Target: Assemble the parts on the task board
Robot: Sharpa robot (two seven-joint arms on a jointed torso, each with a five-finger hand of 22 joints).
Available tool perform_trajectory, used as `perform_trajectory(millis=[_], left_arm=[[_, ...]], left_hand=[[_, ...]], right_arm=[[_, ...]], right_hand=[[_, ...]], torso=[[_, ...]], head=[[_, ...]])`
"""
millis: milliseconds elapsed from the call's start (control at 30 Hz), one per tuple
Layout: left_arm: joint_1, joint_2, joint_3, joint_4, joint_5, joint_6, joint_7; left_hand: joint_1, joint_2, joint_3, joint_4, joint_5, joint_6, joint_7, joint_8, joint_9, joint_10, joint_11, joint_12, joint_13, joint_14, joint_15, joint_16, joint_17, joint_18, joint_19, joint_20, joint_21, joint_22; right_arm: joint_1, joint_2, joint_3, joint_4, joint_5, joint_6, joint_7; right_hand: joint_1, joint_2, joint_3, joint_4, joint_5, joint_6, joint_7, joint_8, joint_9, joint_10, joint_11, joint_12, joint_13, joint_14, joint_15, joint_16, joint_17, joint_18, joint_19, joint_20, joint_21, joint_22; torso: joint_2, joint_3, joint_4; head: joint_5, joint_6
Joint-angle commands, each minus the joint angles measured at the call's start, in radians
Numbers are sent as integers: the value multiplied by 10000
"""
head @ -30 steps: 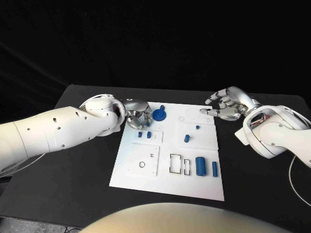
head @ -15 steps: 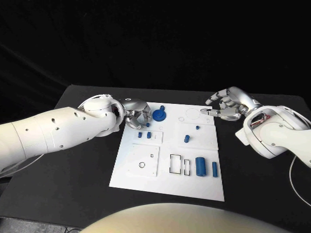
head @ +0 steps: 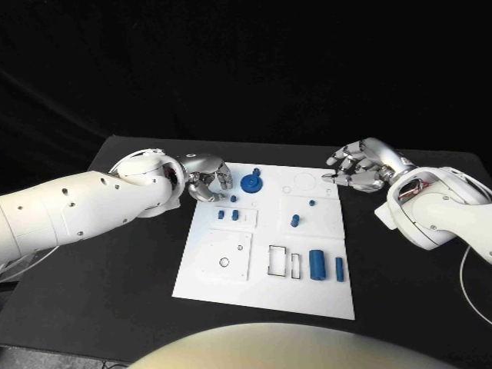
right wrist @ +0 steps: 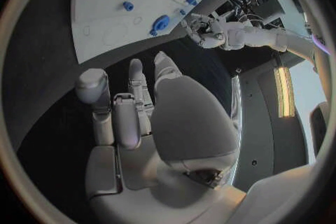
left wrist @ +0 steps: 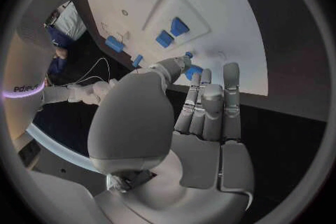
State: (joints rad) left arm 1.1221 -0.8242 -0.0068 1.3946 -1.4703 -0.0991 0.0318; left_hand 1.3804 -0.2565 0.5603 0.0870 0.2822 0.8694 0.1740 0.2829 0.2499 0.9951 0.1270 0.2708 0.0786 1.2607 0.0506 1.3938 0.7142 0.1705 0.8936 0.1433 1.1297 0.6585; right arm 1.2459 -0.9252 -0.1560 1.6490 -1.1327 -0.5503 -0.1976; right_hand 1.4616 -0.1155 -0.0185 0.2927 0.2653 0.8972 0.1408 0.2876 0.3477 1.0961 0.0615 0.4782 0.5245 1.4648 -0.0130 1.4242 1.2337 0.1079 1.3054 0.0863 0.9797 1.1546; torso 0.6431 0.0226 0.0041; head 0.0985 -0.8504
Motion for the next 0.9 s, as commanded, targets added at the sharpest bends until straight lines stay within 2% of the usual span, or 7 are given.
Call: perform_trajectory(millis=[33, 233, 500, 600, 733, 867, 900], left_arm=[[9, -166, 56, 180, 1130, -157, 262], [11, -348, 99, 405, 1796, -171, 411], [12, -472, 112, 545, 2194, -306, 427], [12, -450, 113, 524, 2172, -271, 404], [14, -362, 112, 441, 2002, -130, 381], [15, -247, 110, 309, 1874, -55, 368], [16, -217, 110, 275, 1849, -35, 362]], left_hand=[[148, 53, 88, -77, 55, 235, 10, 142, 67, 170, -50, 78, 36, -145, -6, -21, -139, 153, 27, 57, -31, -17], [207, 140, 91, -171, 27, 458, -129, 244, 139, 521, -210, 626, 278, -227, -138, -6, -240, 152, -5, -36, -4, -10], [201, 378, -170, -330, -9, 715, -334, 377, 249, 121, -585, 3170, 1680, 297, -456, 464, 851, 144, 59, -316, 87, 18], [95, 357, -216, -261, -46, 672, -336, 364, 250, -129, -588, 3527, 1885, 301, -451, 495, 874, 138, 56, -321, 74, 9], [261, 593, 28, -293, 45, 706, -354, 367, 241, -279, -657, 4043, 2160, 432, -505, 603, 1217, 144, 75, -356, 120, 35], [249, 653, 303, -259, 23, 790, -423, 400, 241, -525, -763, 5048, 2717, 825, -600, 882, 2190, 108, 263, -437, 328, 287], [210, 623, 420, -246, 15, 837, -449, 435, 254, -609, -826, 5674, 3072, 1019, -647, 1012, 2671, 60, 472, -481, 508, 560]], right_arm=[[-5, 19, 2, -63, -299, 612, 455], [-5, 41, 2, -142, -827, 819, 536], [-22, 103, 2, -188, -1907, 1155, 478], [-33, 131, 2, -195, -2118, 1210, 437], [-59, 167, 2, -177, -2300, 1248, 384], [-84, 197, 2, -144, -2388, 1260, 346], [-90, 199, 2, -134, -2401, 1260, 339]], right_hand=[[310, -121, 378, -2, 55, 202, 69, -129, -116, 168, 64, -816, -831, 354, 39, -56, 7, 143, 48, 86, -45, 62], [561, -346, 989, -22, 67, 370, 64, -260, -251, 539, 50, -1408, -1531, 379, 37, -30, 73, 127, 111, 86, 37, 197], [1039, -619, 1857, -31, 80, 622, 2, -383, -372, 1007, -48, -1593, -1848, 411, -47, 20, 175, 88, 217, 7, 250, 418], [1039, -619, 1857, -31, 80, 622, 2, -383, -372, 1007, -48, -1593, -1848, 411, -47, 20, 175, 88, 217, 7, 250, 418], [910, -809, 2300, -30, 63, 702, 4, -486, -443, 1189, -56, -1633, -1936, 420, -51, 37, 213, 75, 242, 3, 305, 501], [866, -849, 2393, -30, 60, 720, -2, -507, -457, 1241, -64, -1610, -1929, 421, -58, 38, 216, 78, 239, -2, 296, 506], [866, -849, 2393, -30, 60, 720, -2, -507, -457, 1241, -64, -1610, -1929, 421, -58, 38, 216, 78, 239, -2, 296, 506]], torso=[[1, -3, 2], [7, -16, -1], [18, -13, 6], [15, -4, 15], [20, 2, 9], [24, 3, -8], [27, 2, -9]], head=[[-1, 22], [-18, 48], [-92, 92], [-82, 86], [-56, 73], [-36, 70], [-36, 67]])
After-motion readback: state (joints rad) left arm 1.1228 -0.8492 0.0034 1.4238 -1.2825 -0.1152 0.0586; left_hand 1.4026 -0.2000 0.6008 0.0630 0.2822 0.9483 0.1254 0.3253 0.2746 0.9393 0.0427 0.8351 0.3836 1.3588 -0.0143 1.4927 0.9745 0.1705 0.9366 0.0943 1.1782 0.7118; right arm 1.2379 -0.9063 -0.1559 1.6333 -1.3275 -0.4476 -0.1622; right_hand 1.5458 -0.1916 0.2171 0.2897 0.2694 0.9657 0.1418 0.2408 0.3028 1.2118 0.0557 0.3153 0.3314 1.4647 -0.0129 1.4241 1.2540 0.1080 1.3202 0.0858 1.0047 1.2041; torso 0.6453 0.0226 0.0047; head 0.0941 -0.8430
